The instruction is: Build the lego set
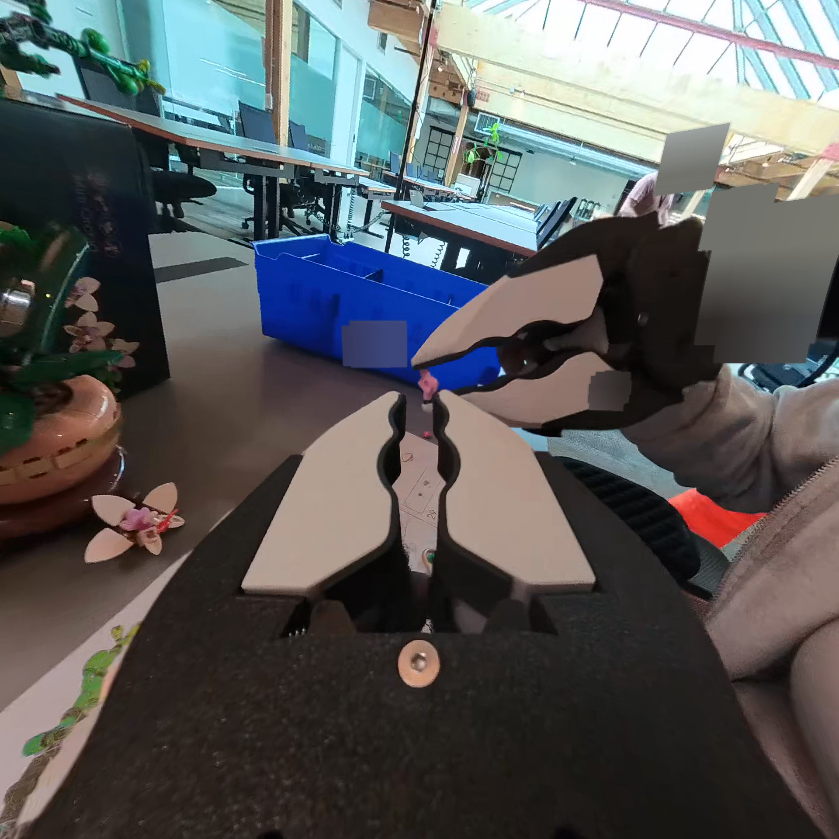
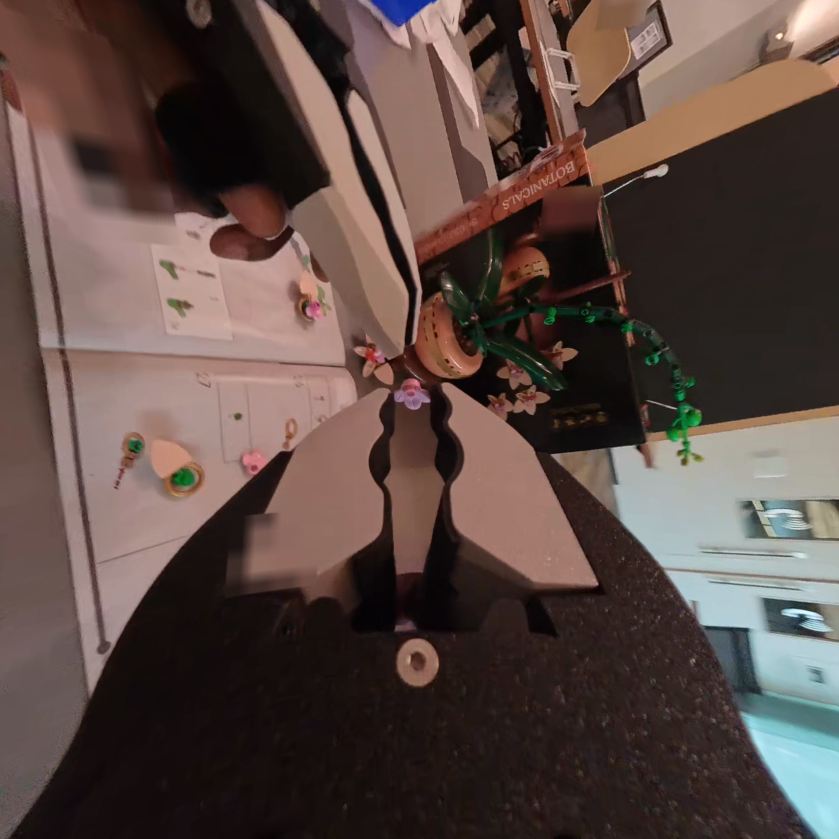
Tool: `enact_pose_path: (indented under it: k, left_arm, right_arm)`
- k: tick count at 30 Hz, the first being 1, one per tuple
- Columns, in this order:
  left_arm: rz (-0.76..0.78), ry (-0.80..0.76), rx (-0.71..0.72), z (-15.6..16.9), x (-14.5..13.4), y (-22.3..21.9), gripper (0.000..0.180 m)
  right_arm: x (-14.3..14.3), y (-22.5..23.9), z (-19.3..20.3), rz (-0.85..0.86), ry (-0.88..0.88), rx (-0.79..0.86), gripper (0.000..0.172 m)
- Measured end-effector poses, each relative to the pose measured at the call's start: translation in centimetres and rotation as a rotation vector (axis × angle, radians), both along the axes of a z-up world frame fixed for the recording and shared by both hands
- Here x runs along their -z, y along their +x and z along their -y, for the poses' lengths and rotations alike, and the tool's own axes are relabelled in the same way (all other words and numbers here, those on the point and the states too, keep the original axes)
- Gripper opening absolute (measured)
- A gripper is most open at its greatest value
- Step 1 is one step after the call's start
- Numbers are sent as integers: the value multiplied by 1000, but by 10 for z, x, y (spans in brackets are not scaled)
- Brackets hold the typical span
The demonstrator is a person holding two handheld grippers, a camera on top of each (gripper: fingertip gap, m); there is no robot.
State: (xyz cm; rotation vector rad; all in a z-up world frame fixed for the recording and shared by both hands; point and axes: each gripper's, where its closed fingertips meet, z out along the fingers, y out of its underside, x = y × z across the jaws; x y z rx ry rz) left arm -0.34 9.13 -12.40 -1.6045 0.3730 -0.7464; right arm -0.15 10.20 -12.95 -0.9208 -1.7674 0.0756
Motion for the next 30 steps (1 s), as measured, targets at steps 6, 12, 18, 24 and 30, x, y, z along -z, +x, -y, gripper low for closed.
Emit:
enact_pose_path:
  k: [6,12,18,24,30]
  left_arm:
    - [-3,-38,1,-1,7,4,14]
    - [11,-55,-1,-1,9,2,16]
    - [91,-77,52,3,4,3,18]
    - [82,-87,56,3,8,7,9]
    - [203,-100,128,9,0,6,5]
  right_arm:
    - [2,-4,4,36,120,10,13]
    - [3,-6,5,75,205,10,13]
    - [3,-6,7,104,289,-13,14]
    - [2,-9,13,106,317,-32,14]
    - [-4,-10,18,62,256,-81,14]
